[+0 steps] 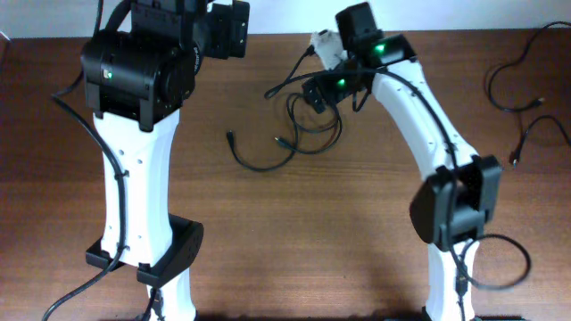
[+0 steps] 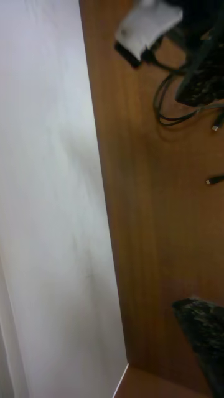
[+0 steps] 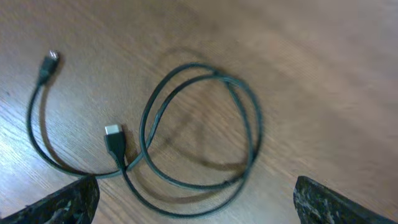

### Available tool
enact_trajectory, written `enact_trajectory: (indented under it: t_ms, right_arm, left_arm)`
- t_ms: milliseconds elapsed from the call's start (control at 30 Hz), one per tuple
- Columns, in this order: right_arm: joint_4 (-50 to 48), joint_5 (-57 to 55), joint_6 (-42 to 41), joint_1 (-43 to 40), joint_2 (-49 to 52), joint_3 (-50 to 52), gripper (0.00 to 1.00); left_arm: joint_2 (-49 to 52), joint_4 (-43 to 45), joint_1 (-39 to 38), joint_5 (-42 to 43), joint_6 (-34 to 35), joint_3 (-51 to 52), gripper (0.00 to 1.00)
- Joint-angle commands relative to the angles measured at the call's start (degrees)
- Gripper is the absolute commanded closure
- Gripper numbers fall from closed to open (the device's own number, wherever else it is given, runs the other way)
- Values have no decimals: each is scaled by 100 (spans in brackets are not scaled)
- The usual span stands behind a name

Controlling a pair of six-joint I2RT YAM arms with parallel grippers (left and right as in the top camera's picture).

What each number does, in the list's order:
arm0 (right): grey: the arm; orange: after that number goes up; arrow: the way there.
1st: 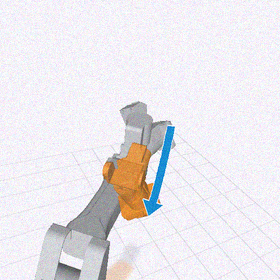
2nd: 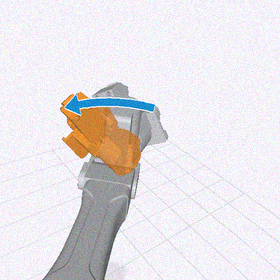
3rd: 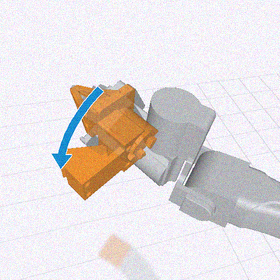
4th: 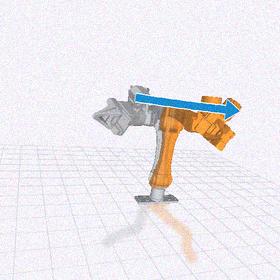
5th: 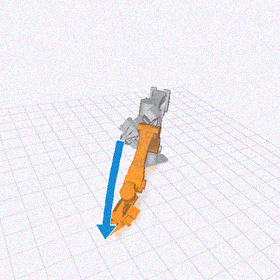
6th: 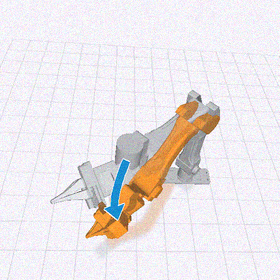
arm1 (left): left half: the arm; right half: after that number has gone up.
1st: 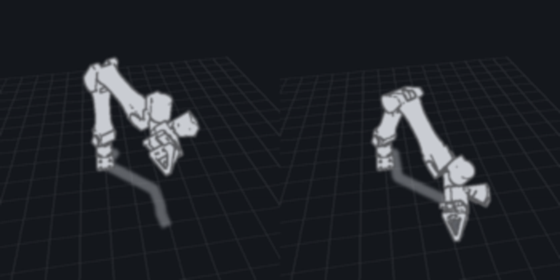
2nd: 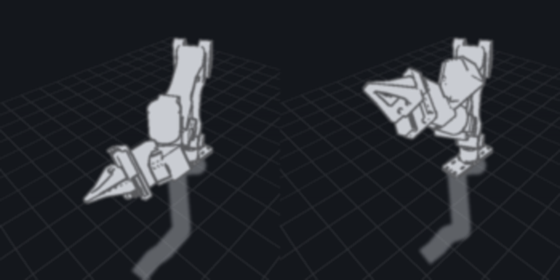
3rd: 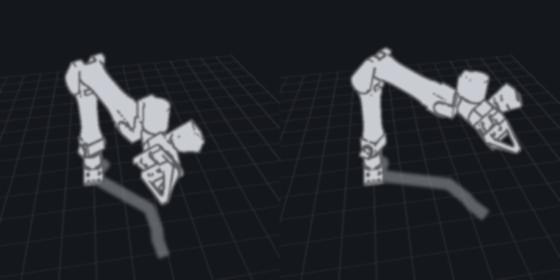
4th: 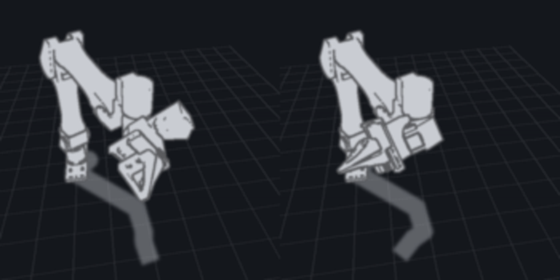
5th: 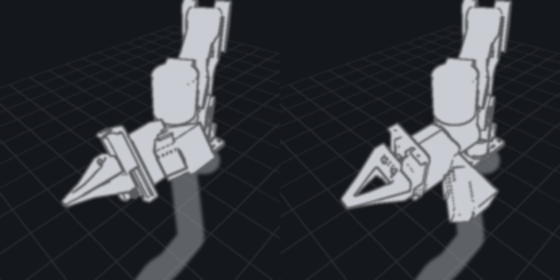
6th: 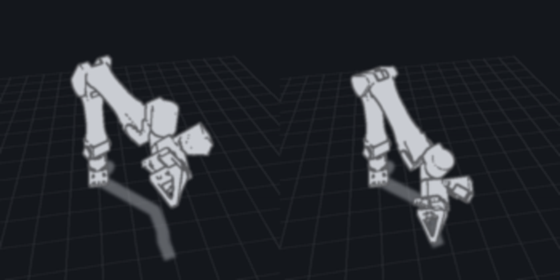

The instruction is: Untangle cables

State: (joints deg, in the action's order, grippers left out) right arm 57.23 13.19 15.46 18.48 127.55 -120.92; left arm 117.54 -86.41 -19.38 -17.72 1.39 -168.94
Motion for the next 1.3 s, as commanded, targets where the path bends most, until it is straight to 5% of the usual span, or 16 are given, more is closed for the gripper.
enact_trajectory:
  t_ms: [0, 433, 733, 1267]
  right_arm:
    - [22, 487, 212, 20, 505, 13, 1]
    - [1294, 994, 1880, 37, 793, 13, 1]
    - [1134, 907, 3069, 96, 793, 13, 1]
    - [245, 914, 3265, 107, 796, 726, 1]
  left_arm:
    - [-33, -22, 4, 42, 76, 17, 1]
    - [-33, -177, 4, 44, 79, 17, 1]
    - [-24, -310, 4, 44, 76, 17, 1]
    - [-24, -109, 4, 42, 76, 17, 1]
